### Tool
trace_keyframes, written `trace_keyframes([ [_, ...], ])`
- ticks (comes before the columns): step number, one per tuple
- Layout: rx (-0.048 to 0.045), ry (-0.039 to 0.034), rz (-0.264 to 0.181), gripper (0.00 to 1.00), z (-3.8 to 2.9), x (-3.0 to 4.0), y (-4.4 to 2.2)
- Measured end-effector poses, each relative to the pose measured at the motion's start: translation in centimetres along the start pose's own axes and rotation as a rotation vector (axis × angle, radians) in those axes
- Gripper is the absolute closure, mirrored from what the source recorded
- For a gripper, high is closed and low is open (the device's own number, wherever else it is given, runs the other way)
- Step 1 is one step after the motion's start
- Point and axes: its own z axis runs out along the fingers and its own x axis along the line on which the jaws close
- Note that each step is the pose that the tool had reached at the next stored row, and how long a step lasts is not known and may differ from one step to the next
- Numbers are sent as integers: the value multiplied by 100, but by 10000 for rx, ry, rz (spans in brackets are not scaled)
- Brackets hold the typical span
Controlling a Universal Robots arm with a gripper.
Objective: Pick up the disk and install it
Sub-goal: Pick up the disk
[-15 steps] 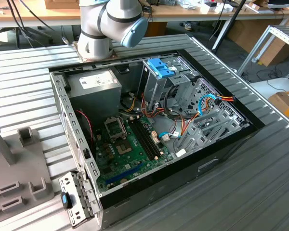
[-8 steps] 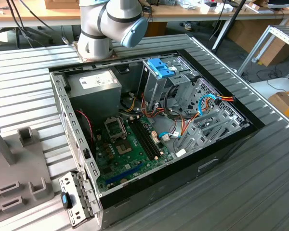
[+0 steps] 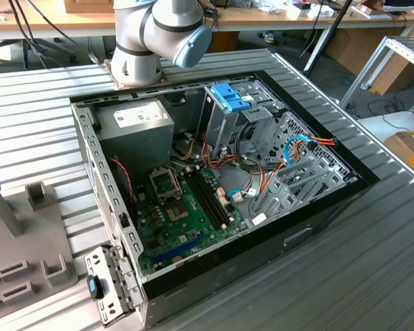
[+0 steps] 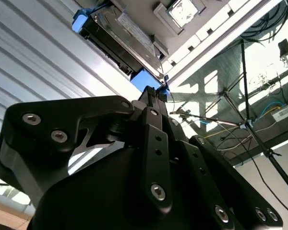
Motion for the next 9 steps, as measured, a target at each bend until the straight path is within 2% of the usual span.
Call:
trace_keyframes([
  [2,12,15,-381,89,0,0,0],
  [6,49,60,-1517,89,1,0,0],
  [9,67,83,-2069,89,1,0,0],
])
